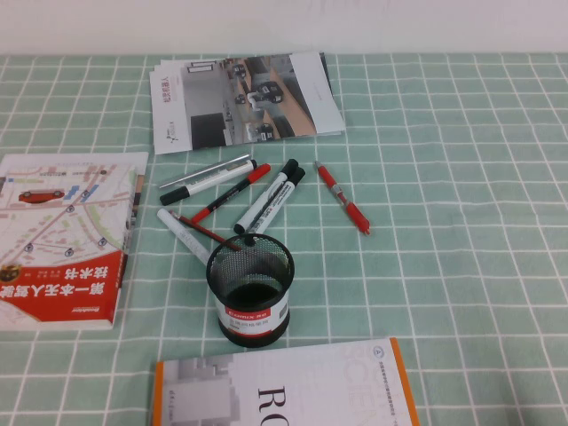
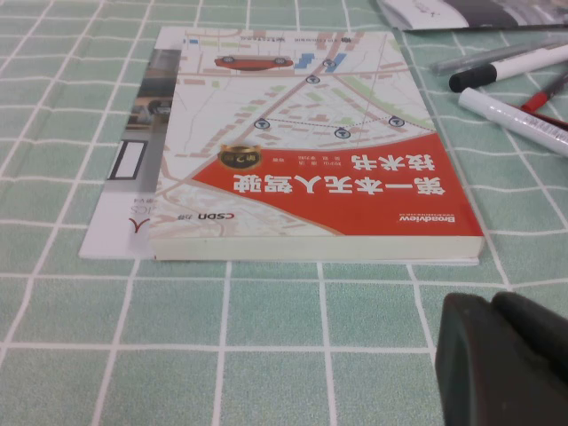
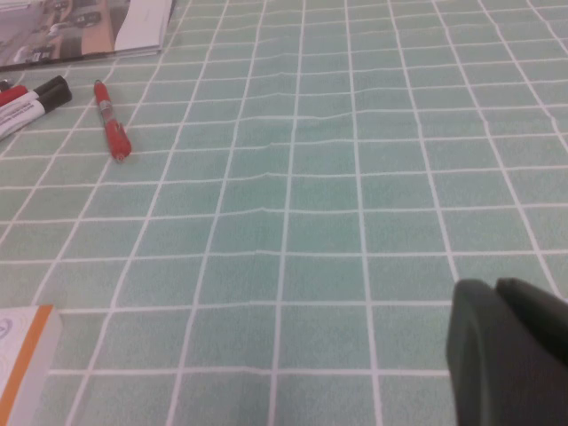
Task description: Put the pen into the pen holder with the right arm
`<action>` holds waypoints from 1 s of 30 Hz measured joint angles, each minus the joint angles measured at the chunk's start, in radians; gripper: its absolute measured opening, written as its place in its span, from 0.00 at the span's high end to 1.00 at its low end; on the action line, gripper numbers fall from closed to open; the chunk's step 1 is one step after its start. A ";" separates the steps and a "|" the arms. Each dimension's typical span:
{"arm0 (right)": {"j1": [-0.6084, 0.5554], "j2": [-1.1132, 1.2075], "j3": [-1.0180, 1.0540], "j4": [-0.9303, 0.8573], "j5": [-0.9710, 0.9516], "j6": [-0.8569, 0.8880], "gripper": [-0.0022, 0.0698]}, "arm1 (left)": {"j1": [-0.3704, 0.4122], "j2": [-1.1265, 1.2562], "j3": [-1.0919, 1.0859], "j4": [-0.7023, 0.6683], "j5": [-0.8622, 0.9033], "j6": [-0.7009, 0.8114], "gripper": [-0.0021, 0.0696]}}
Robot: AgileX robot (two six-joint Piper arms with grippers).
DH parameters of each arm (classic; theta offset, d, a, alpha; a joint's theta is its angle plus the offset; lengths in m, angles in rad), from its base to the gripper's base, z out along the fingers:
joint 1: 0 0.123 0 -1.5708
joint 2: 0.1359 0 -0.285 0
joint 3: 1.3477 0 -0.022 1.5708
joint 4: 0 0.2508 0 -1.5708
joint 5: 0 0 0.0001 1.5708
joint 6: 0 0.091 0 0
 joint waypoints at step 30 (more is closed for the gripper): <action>0.000 0.000 0.000 0.040 -0.020 0.000 1.00 | 0.000 0.000 0.000 0.000 0.000 0.000 0.98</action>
